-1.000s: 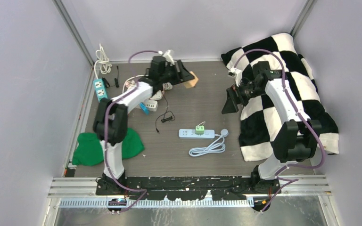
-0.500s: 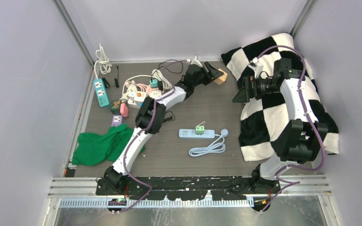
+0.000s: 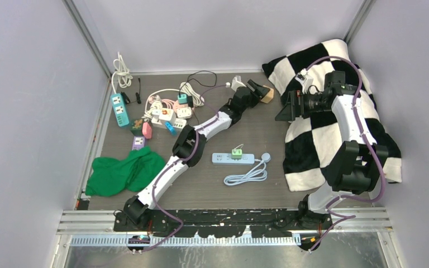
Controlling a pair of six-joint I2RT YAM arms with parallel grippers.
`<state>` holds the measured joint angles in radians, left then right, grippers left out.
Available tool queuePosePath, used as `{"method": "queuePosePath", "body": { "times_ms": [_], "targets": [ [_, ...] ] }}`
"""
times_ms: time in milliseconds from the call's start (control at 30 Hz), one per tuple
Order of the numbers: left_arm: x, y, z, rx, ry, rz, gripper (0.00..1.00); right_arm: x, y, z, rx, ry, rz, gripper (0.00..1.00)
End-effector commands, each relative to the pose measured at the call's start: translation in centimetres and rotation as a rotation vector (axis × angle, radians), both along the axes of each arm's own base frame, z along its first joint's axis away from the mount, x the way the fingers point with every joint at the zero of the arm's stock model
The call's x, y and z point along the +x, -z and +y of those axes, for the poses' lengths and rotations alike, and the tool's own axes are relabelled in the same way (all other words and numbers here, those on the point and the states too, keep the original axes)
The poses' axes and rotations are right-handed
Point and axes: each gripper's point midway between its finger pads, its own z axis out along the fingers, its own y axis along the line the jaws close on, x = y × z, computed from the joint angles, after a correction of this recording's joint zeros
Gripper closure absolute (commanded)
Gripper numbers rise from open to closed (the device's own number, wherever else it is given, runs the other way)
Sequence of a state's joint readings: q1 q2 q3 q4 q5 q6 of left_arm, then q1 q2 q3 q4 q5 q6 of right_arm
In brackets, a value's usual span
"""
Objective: Pull the plug off the socket
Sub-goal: Place the plug at the center of the board.
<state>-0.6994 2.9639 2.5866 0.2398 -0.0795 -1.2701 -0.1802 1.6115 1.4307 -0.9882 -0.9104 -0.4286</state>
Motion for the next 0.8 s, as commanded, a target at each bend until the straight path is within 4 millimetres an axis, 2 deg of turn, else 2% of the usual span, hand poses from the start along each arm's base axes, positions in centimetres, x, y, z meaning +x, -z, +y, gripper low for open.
{"method": "queuePosePath", "body": {
  "times_ms": [0, 33, 67, 267, 433, 567, 667, 767],
  "targets": [
    [1.1, -5.1, 0.6, -0.051, -0.062, -0.043, 0.16, 0.3, -1.6, -0.1, 0.006, 0.020, -0.064, 0.00],
    [0.9, -5.4, 0.6, -0.038, -0.054, -0.041, 0.02, 0.3, -1.6, -0.1, 0.008, 0.021, -0.064, 0.00],
    [0.9, -5.9, 0.7, -0.025, -0.047, -0.050, 0.00, 0.3, -1.7, 0.0, 0.011, 0.023, -0.064, 0.00],
    [0.4, -9.6, 2.7, 0.060, -0.001, -0.066, 0.00, -0.1, -2.1, 0.3, 0.026, 0.013, -0.078, 0.00],
    [-1.0, -15.3, 6.0, 0.159, 0.003, -0.189, 0.00, -0.7, -2.6, 0.5, 0.029, -0.001, -0.100, 0.00],
    [-3.3, -19.2, 7.5, 0.212, 0.054, -0.308, 0.00, -1.4, -4.0, 1.2, 0.069, -0.032, -0.129, 0.00],
    [-6.2, -21.7, 8.2, 0.253, 0.133, -0.433, 0.00, -1.8, -5.3, 1.8, 0.106, -0.062, -0.156, 0.00],
    [-9.1, -23.2, 10.1, 0.317, 0.158, -0.525, 0.00, -1.7, -6.3, 2.1, 0.128, -0.068, -0.180, 0.00]
  ]
}}
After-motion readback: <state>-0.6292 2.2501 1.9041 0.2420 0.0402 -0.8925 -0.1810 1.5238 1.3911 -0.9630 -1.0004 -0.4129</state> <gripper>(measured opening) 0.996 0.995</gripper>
